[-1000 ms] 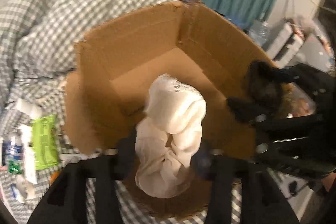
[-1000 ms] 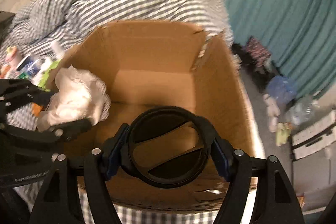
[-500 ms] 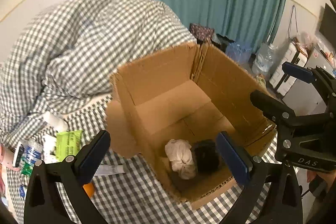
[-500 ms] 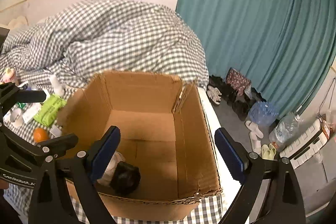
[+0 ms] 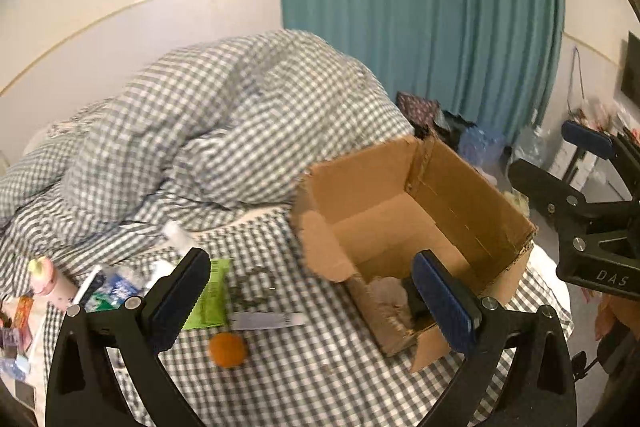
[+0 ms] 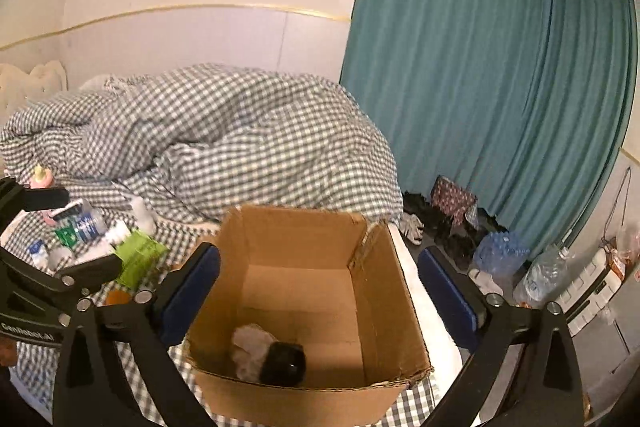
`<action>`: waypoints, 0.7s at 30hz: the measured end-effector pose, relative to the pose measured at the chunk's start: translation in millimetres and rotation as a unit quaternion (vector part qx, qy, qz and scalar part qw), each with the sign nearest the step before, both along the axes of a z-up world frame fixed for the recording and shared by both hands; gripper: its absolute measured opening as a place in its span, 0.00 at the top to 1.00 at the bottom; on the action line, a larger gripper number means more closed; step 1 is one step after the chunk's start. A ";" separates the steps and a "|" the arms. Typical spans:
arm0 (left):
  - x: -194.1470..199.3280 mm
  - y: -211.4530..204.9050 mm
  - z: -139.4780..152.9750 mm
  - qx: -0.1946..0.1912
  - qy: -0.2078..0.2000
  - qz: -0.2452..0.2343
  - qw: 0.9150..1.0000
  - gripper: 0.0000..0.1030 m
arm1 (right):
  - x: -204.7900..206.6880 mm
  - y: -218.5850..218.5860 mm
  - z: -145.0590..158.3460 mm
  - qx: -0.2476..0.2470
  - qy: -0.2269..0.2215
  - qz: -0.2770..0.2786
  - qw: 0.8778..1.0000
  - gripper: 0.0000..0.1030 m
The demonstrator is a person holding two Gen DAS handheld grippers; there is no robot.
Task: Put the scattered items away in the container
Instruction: 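Move both tools back over the items on the sheet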
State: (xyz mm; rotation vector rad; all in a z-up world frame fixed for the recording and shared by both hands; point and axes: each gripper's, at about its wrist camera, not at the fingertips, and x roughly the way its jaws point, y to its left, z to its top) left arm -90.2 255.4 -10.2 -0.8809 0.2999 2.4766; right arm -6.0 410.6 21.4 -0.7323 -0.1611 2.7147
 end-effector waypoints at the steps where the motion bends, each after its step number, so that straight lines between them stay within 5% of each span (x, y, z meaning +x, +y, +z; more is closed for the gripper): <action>1: 0.9 -7.5 3.8 0.003 0.002 0.005 1.000 0.00 | 1.2 -5.9 2.5 0.001 0.003 0.001 1.000 0.00; 12: 18.9 -113.1 34.0 0.024 0.038 0.084 0.995 0.00 | 2.4 -77.4 30.2 0.007 0.038 0.038 0.999 0.00; 21: 29.1 -214.9 48.2 0.053 0.054 0.170 0.983 0.00 | -8.7 -141.3 40.1 0.012 0.051 0.081 0.995 0.00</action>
